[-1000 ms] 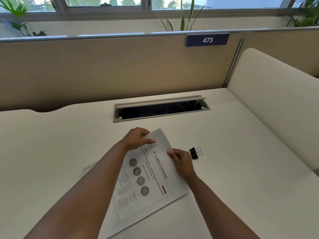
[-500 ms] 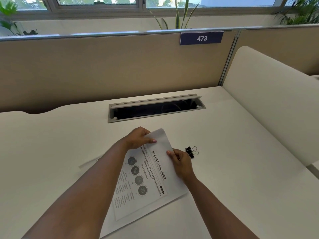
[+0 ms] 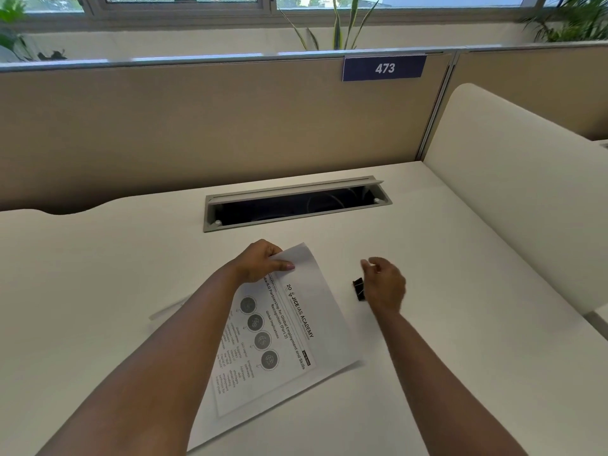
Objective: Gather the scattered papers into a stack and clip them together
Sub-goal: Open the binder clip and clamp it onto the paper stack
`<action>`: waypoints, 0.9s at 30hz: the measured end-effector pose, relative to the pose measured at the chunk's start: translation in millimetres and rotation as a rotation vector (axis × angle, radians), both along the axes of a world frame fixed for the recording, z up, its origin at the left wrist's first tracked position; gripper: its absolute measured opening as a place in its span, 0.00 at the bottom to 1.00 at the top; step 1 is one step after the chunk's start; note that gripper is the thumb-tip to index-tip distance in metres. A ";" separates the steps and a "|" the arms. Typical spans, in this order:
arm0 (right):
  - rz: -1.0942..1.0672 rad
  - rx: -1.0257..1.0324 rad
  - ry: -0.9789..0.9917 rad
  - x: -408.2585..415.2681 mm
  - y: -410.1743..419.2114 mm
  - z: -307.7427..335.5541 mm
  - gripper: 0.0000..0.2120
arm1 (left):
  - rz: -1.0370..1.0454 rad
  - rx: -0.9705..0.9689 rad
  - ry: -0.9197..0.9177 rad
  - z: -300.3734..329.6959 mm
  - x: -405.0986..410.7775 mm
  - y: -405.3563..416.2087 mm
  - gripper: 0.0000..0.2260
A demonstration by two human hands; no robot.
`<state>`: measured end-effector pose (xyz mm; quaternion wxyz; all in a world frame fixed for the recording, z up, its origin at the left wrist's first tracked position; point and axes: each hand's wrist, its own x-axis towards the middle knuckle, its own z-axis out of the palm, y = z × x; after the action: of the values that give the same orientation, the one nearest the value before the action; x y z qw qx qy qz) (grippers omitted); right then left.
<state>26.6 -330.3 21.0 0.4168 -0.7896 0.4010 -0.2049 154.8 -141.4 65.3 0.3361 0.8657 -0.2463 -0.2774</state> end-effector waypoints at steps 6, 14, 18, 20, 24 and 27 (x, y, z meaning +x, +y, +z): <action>0.035 0.098 0.308 -2.9 -26.8 -2.2 0.18 | -0.002 0.003 0.012 -3.1 2.6 -0.6 0.08; 0.018 0.271 0.094 -4.2 -21.7 -3.6 0.10 | -0.001 -0.005 0.019 -1.7 1.0 -1.4 0.07; 0.085 0.553 -0.025 -3.1 -19.4 0.5 0.12 | -0.015 0.003 0.025 -1.1 -0.7 -1.3 0.07; 0.131 0.671 -0.042 -3.1 -15.2 4.3 0.12 | -0.022 0.009 0.022 -0.8 -1.0 -2.0 0.07; 0.195 0.771 -0.081 -1.8 -5.2 12.5 0.12 | -0.036 0.009 0.036 1.3 -2.7 -5.4 0.08; 0.221 0.761 -0.109 2.1 4.9 11.9 0.07 | -0.062 0.006 0.050 3.1 -6.8 -8.3 0.08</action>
<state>28.7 -325.5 32.9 0.7196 -0.6053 0.3383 -0.0373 147.9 -149.7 68.4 0.3309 0.8515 -0.2637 -0.3098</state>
